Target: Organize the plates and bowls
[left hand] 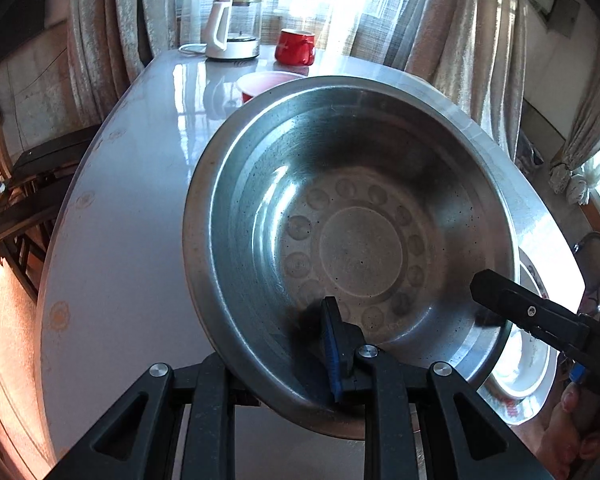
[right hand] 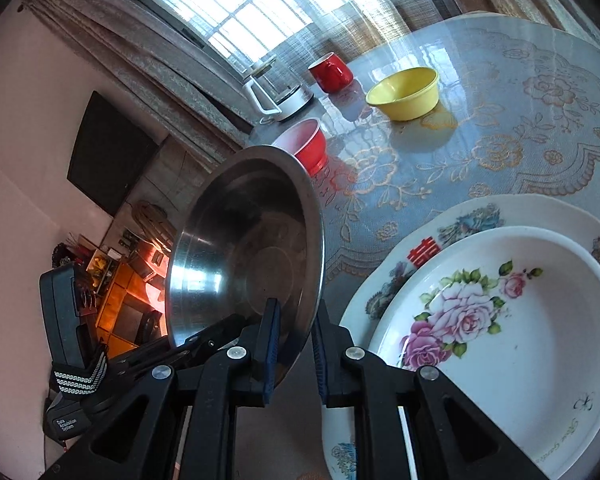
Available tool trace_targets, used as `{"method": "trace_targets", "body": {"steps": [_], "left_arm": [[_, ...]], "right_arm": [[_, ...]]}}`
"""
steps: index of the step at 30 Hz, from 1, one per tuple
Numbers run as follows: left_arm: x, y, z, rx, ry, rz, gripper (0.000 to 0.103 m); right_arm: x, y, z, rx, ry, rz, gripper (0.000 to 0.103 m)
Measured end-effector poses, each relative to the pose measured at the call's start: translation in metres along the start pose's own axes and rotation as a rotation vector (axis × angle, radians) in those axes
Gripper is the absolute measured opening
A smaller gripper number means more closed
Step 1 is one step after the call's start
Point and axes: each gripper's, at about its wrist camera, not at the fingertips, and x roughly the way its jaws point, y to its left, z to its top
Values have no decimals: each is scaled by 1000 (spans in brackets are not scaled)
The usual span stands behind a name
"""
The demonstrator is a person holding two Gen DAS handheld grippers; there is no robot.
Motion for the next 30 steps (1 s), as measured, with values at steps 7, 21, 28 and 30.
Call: {"method": "trace_targets", "body": {"steps": [7, 21, 28, 30], "left_arm": [[0, 12, -6, -29, 26, 22, 23], [16, 23, -17, -49, 80, 29, 25], [12, 24, -17, -54, 65, 36, 24], [12, 24, -17, -49, 59, 55, 24]], "right_arm": [[10, 11, -17, -24, 55, 5, 18], [19, 12, -20, 12, 89, -70, 24], [14, 8, -18, 27, 67, -79, 27], [16, 13, -19, -3, 70, -97, 27]]}}
